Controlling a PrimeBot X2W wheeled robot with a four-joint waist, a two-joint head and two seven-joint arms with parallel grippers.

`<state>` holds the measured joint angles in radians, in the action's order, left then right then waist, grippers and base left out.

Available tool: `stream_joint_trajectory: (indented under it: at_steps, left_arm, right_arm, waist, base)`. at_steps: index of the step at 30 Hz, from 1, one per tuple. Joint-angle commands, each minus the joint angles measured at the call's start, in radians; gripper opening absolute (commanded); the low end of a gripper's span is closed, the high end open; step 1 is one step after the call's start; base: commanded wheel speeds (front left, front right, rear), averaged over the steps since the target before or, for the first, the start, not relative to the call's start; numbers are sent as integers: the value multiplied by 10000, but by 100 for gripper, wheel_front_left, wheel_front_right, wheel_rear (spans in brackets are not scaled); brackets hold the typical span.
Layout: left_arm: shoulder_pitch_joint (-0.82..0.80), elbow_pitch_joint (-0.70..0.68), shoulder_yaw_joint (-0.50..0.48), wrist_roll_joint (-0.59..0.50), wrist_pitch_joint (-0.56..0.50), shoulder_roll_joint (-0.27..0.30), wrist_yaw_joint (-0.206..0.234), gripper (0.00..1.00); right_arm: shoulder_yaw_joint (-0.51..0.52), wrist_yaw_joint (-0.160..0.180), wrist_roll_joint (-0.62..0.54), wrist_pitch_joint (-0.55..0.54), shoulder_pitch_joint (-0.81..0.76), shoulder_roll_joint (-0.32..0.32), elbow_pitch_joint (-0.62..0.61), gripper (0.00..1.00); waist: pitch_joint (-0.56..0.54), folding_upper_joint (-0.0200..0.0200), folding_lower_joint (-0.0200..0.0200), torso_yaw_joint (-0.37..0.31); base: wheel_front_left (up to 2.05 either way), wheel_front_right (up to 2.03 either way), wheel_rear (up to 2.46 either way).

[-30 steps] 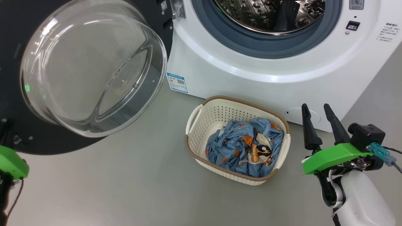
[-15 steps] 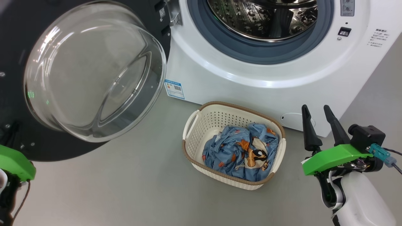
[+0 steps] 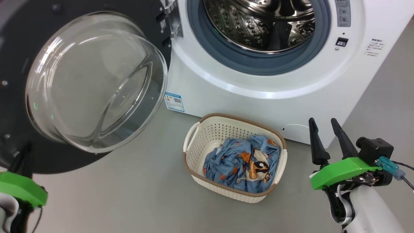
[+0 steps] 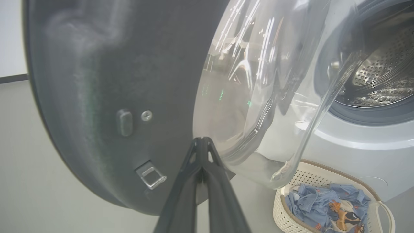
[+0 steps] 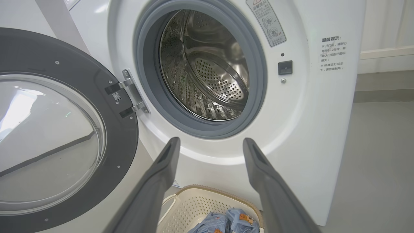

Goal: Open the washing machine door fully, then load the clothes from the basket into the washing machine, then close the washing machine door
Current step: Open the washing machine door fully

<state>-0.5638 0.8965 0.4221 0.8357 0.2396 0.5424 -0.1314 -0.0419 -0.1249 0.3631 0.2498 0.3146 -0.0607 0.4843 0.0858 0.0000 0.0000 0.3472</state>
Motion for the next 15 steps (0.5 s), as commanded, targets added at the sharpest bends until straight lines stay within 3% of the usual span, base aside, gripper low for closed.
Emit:
stream_joint_trajectory:
  at_steps: [1, 2, 3, 4, 5, 15]
  left_arm:
    - [-77, -288, -336, 65, 159, 535, 8, 0]
    - [32, -447, -378, 66, 177, 497, 8, 7]
    - [144, -626, -425, 48, 191, 445, 21, 37]
    - [263, -845, -481, 25, 202, 376, 68, 79]
    - [393, -1081, -540, -5, 209, 314, 137, 100]
    - [2141, -4144, -1559, -406, 220, -72, 1132, 100]
  right_arm:
    - [-298, -58, 43, 120, -19, 3, -257, 100]
    - [-324, -58, 48, 120, -51, -19, -251, 100]
    - [-361, -58, 56, 120, -84, -40, -243, 100]
    - [-401, -58, 67, 120, -116, -65, -238, 100]
    - [-443, -58, 81, 120, -145, -88, -236, 100]
    - [-1109, -58, 320, 120, -371, -232, -278, 100]
  waist:
    - [-74, 0, 0, -68]
    - [-119, 0, 0, -105]
    - [-167, 0, 0, -148]
    - [-216, 0, 0, -197]
    - [-263, 0, 0, -253]
    - [-631, 0, 0, -1205]
  base:
    - [0, 0, 0]
    - [0, 0, 0]
    - [0, 0, 0]
    - [0, 0, 0]
    - [0, 0, 0]
    - [0, 0, 0]
